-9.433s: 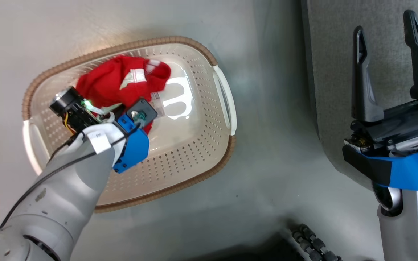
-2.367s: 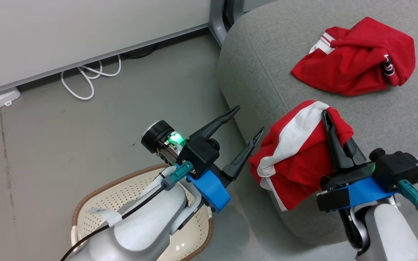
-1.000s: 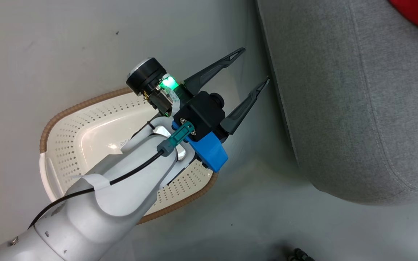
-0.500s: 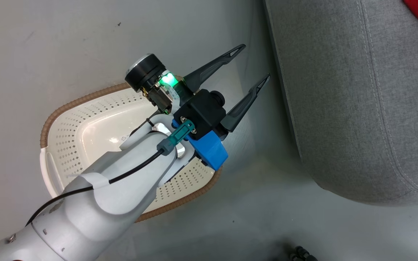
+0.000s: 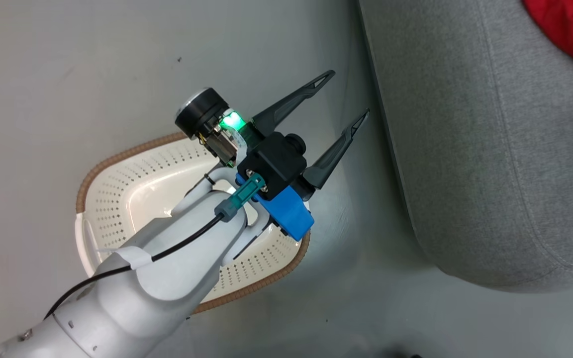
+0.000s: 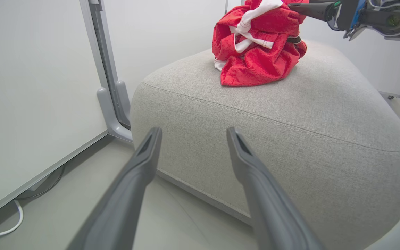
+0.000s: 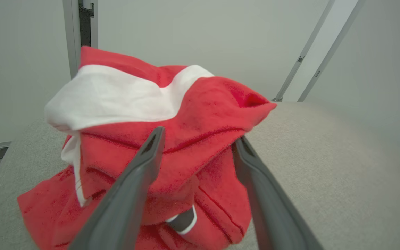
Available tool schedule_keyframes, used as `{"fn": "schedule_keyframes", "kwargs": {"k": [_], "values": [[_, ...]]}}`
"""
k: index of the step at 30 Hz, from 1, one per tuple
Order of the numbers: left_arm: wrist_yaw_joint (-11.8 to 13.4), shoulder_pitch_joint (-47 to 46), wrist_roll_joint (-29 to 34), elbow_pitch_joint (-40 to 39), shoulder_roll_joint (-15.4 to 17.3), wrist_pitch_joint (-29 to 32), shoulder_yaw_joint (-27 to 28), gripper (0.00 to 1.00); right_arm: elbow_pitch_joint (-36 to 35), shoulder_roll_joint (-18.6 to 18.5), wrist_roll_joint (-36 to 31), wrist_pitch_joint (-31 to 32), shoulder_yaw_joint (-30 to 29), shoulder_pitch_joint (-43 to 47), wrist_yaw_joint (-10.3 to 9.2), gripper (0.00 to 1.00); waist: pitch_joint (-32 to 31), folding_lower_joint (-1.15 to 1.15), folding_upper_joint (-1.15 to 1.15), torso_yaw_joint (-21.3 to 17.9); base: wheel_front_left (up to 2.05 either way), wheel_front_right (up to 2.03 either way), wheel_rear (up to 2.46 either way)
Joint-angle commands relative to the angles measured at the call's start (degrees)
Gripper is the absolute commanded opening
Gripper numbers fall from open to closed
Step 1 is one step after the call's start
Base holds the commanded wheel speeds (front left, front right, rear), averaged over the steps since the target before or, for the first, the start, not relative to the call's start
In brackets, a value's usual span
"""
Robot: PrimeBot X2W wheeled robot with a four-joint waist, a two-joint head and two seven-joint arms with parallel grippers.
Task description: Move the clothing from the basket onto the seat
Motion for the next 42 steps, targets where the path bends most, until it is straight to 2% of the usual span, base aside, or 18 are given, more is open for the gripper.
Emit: {"fn": "schedule_keyframes", "kwargs": {"k": [1,5,11,24,33,42], "values": [[0.2,0.7,-0.3,0.2,-0.2,-0.5,0.2,1.0,-0.5,0.5,0.0,0.0,-0.5,1.5,0.01,1.0,-1.7,0.0,0.0,0.1,0.0,0.0,0.0],[0.6,2.4,-1.0,0.9,-1.0,-1.3,0.8,1.0,-4.9,2.5,-0.3,0.0,-2.2,7.7,0.01,1.0,-5.5,0.0,0.0,0.3,0.0,0.0,0.0],[1.5,6.2,-2.3,1.6,-2.0,-1.8,2.8,1.0,-12.5,6.2,-1.4,0.0,-0.2,17.0,0.01,1.0,-11.7,0.0,0.0,0.8,0.0,0.0,0.0],[3.0,18.9,-1.4,-2.5,-2.9,-1.9,14.4,1.0,-25.3,12.5,0.9,0.0,11.7,28.4,0.02,1.0,-23.4,0.0,0.0,5.3,0.0,0.0,0.0],[3.5,28.4,1.0,-4.5,-2.8,-1.9,24.9,1.0,-28.3,14.5,0.1,0.0,15.7,34.3,0.01,1.0,-29.8,0.0,0.0,9.8,0.0,0.0,0.0],[2.3,37.4,4.3,-6.3,-3.9,-1.8,35.8,1.0,-27.6,17.1,-0.7,0.0,17.3,39.2,0.01,1.0,-34.5,0.0,0.0,13.3,0.0,0.0,0.0]]}}
